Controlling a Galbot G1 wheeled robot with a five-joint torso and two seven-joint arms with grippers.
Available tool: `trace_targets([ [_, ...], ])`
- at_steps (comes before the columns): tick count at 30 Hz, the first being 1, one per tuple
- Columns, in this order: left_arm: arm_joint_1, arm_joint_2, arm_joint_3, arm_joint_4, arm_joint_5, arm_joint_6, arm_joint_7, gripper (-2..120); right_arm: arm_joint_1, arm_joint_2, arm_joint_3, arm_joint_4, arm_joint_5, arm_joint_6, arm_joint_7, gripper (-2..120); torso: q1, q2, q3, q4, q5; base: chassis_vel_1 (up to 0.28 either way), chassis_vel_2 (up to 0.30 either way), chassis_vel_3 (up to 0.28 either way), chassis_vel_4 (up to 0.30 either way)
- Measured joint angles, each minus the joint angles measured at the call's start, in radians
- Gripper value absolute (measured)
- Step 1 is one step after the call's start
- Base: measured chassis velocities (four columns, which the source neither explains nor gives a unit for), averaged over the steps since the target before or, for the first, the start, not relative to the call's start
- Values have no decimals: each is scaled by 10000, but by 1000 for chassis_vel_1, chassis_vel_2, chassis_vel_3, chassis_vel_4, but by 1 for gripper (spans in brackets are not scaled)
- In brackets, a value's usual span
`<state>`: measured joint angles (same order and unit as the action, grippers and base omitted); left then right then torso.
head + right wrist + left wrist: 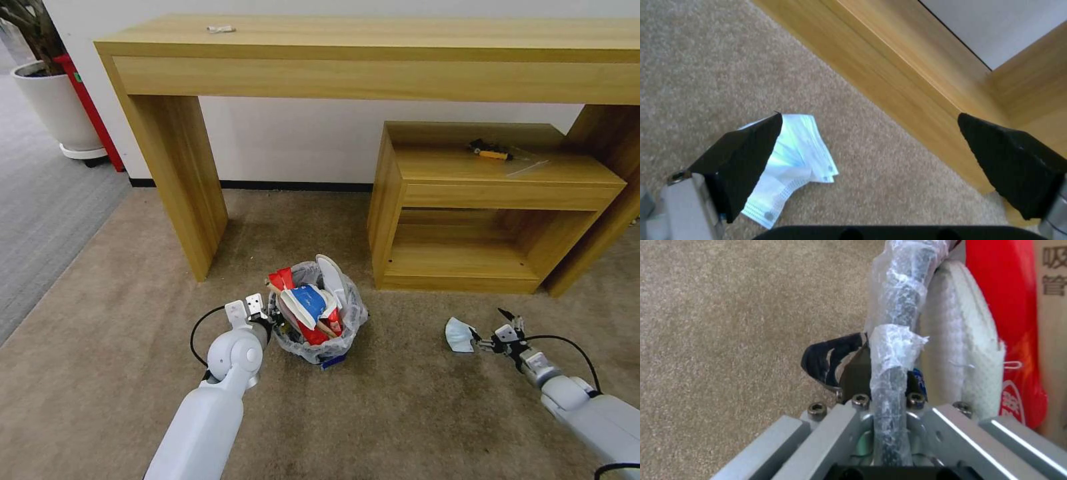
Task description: Pick up the trash bin and place the garbage on the floor into it.
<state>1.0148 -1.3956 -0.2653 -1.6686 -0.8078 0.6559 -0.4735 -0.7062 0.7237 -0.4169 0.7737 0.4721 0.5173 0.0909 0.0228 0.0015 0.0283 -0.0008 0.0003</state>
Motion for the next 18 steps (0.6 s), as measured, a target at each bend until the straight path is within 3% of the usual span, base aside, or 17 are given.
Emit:
trace_targets([
  [18, -76, -73, 4, 49, 12, 45, 5, 0, -375, 96, 167, -495, -492, 395, 58, 100, 2, 0, 1, 1, -2, 0, 0, 0, 0],
])
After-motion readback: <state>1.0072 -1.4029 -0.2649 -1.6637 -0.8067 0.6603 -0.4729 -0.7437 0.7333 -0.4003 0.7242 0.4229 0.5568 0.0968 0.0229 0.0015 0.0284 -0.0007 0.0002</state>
